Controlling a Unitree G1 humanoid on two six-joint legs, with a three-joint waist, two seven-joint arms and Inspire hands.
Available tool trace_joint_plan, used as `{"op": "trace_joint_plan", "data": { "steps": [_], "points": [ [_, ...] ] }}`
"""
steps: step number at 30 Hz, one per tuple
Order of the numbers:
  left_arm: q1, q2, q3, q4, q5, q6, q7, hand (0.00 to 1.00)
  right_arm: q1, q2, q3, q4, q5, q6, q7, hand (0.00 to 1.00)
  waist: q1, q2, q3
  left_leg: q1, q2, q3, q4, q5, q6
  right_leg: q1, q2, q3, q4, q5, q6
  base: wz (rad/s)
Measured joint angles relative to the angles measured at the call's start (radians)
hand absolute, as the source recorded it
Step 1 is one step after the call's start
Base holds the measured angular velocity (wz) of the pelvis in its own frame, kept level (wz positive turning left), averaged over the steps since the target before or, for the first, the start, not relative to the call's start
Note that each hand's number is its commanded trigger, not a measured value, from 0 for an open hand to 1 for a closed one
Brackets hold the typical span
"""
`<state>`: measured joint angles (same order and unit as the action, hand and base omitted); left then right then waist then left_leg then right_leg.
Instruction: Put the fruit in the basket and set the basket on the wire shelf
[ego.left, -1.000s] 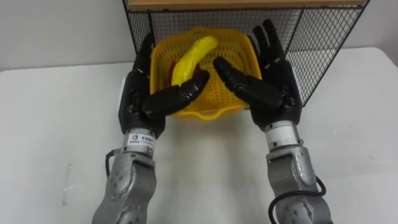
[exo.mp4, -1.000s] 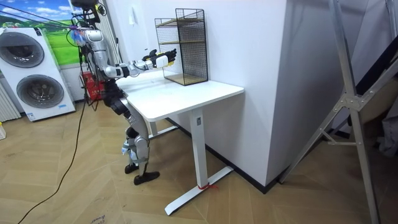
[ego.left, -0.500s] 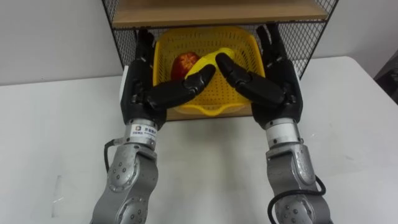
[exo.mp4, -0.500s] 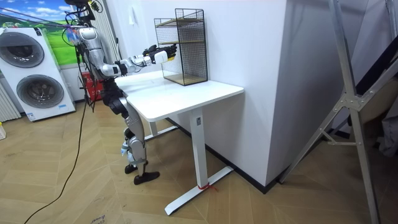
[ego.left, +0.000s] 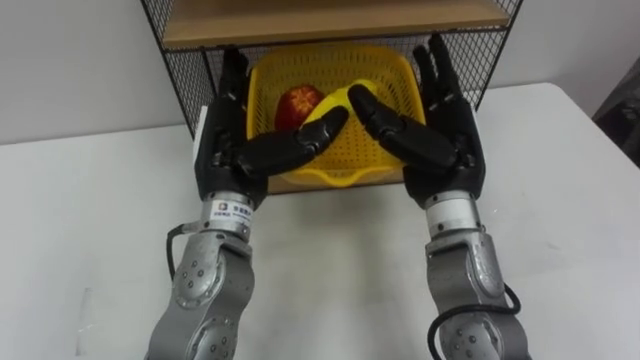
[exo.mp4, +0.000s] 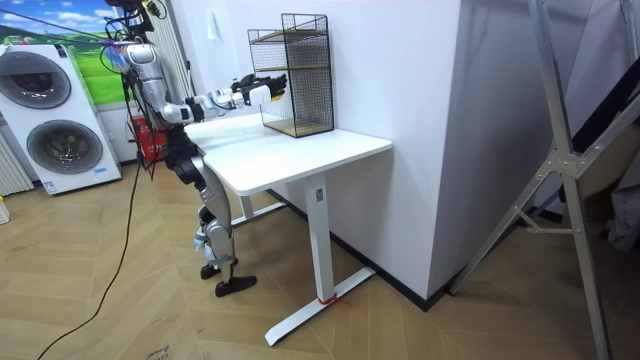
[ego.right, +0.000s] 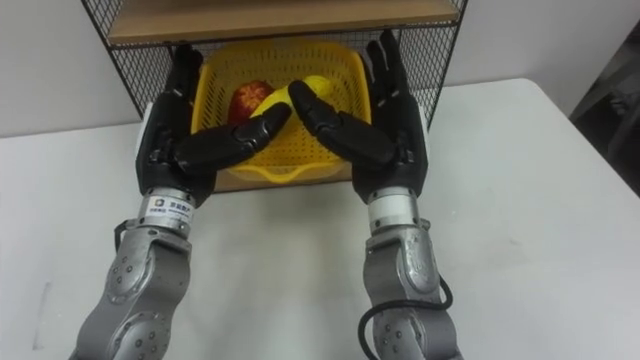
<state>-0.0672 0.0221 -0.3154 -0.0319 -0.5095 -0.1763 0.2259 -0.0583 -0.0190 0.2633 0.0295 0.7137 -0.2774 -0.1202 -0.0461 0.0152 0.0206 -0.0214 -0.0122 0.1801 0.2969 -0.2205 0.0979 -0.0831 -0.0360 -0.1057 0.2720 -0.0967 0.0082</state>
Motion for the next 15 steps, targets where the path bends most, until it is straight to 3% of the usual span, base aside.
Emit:
{"op": "trace_joint_plan", "data": {
  "steps": [6,8,12,15],
  "points": [
    [-0.02,0.008,0.01,0.089,0.001,0.068,0.01,0.0,-0.048,0.0,-0.004,0.135,0.033,0.076,-0.022,0.0,0.002,-0.01,0.0058,0.017,0.0,0.004,-0.012,0.005,-0.003,0.011,0.001,0.005,0.0,0.0,0.0,-0.02],
    [-0.053,0.007,0.03,0.126,0.001,0.11,0.01,0.0,-0.086,0.0,-0.02,0.166,0.038,0.126,-0.044,0.0,0.0,-0.016,0.0083,0.017,0.0,0.002,-0.015,0.007,-0.004,0.011,0.002,0.003,-0.004,0.001,-0.002,0.02],
    [-0.138,0.002,0.062,0.21,-0.001,0.152,0.011,0.0,-0.155,0.0,-0.029,0.236,0.068,0.164,-0.068,0.0,0.005,-0.028,0.0124,0.03,-0.002,0.001,-0.043,0.028,-0.006,0.025,0.003,0.0,-0.026,0.018,-0.006,0.01],
    [-0.189,-0.005,0.079,0.312,-0.029,0.193,0.026,0.0,-0.2,-0.007,-0.041,0.308,0.064,0.224,-0.078,0.0,0.012,-0.043,0.0119,0.051,-0.003,-0.003,-0.063,0.037,-0.008,0.045,0.003,-0.008,-0.039,0.023,-0.008,0.05]
  ]
}}
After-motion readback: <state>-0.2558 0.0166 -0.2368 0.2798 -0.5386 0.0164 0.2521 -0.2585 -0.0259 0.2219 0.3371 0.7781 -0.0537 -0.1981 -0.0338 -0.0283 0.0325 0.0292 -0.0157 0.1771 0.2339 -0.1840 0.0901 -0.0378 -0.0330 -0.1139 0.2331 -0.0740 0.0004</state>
